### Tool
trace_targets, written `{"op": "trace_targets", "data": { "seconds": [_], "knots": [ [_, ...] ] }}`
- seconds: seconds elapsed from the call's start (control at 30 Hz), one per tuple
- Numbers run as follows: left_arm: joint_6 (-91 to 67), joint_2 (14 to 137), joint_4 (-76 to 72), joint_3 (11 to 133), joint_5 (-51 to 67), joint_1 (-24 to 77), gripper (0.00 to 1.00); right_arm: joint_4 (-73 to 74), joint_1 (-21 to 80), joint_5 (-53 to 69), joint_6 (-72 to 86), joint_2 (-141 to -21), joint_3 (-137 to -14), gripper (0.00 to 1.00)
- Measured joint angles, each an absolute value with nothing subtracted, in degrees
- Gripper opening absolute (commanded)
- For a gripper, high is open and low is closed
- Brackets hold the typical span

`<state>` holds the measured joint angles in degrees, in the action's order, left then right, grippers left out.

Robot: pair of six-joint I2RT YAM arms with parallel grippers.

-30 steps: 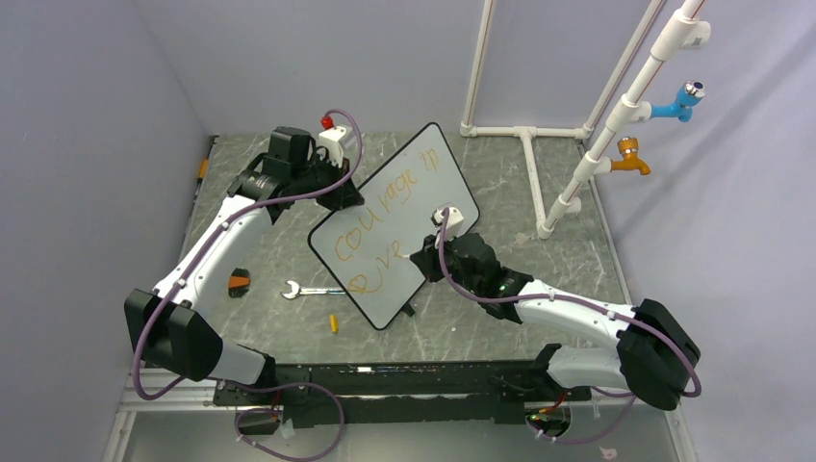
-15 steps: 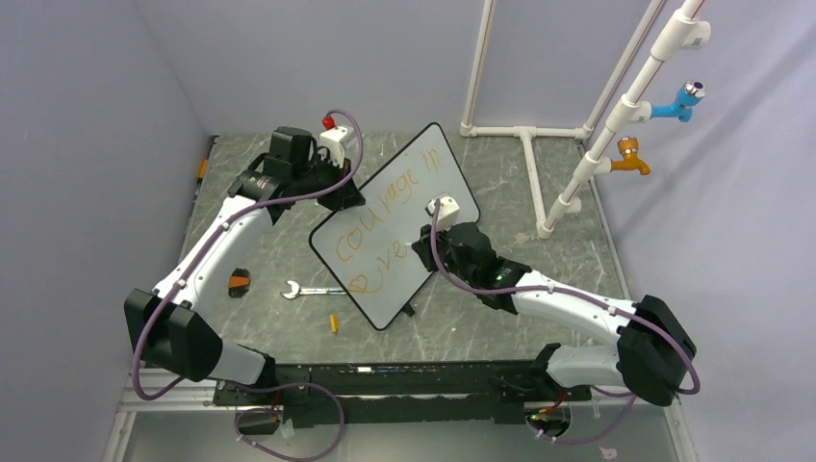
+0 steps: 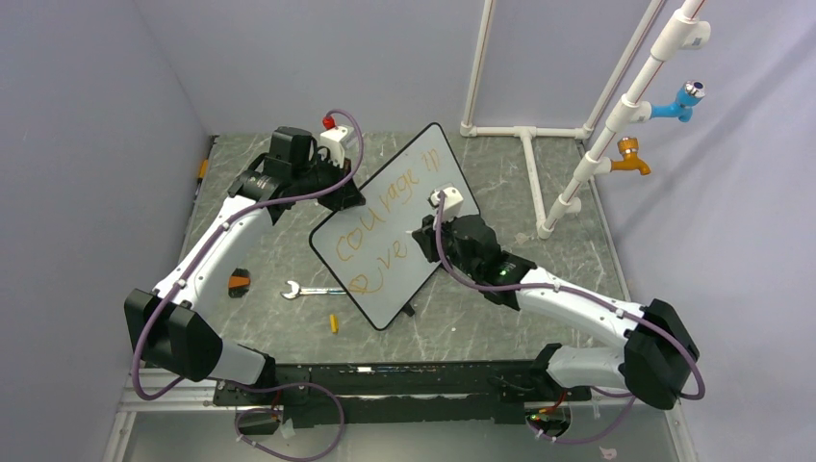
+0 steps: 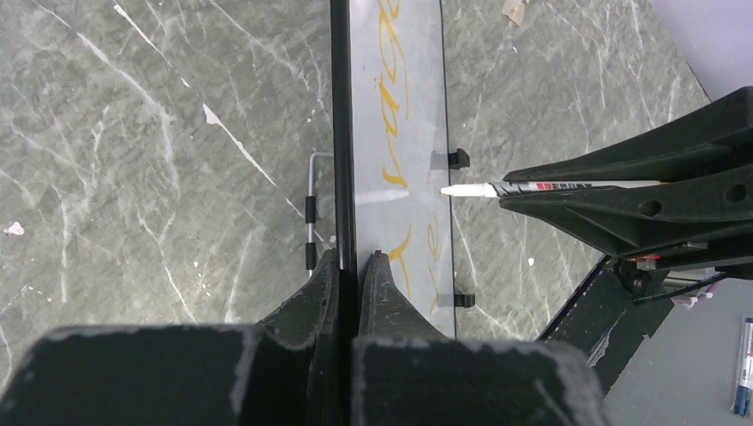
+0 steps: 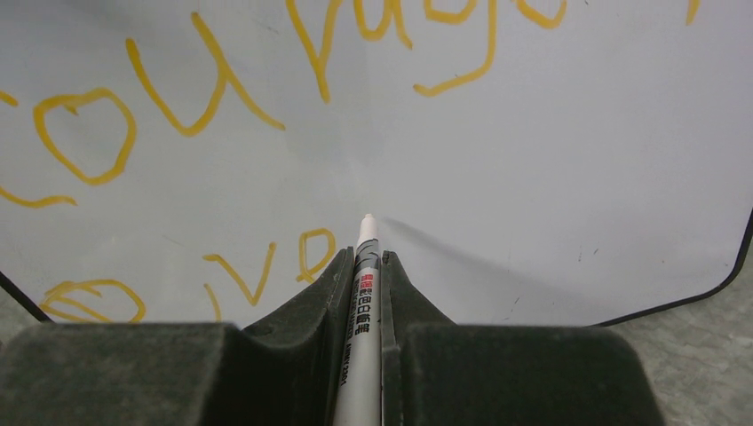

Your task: Write a sentence on the whiteboard

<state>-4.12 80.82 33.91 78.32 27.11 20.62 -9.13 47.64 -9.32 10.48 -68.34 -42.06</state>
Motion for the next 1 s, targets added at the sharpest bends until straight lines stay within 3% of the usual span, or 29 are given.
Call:
{"op": "trace_targets", "data": {
  "seconds": [0.5, 1.0],
  "knots": [
    [-4.1, 80.8, 34.0, 78.3, 27.1, 20.6, 0.0, -11.3, 46.8, -8.3, 10.3, -72.3, -43.9, 0.0],
    [-4.1, 80.8, 34.2, 78.3, 27.1, 20.6, 0.0, -14.6, 46.3, -8.4, 13.2, -69.9, -36.3, 0.0]
  ]
}}
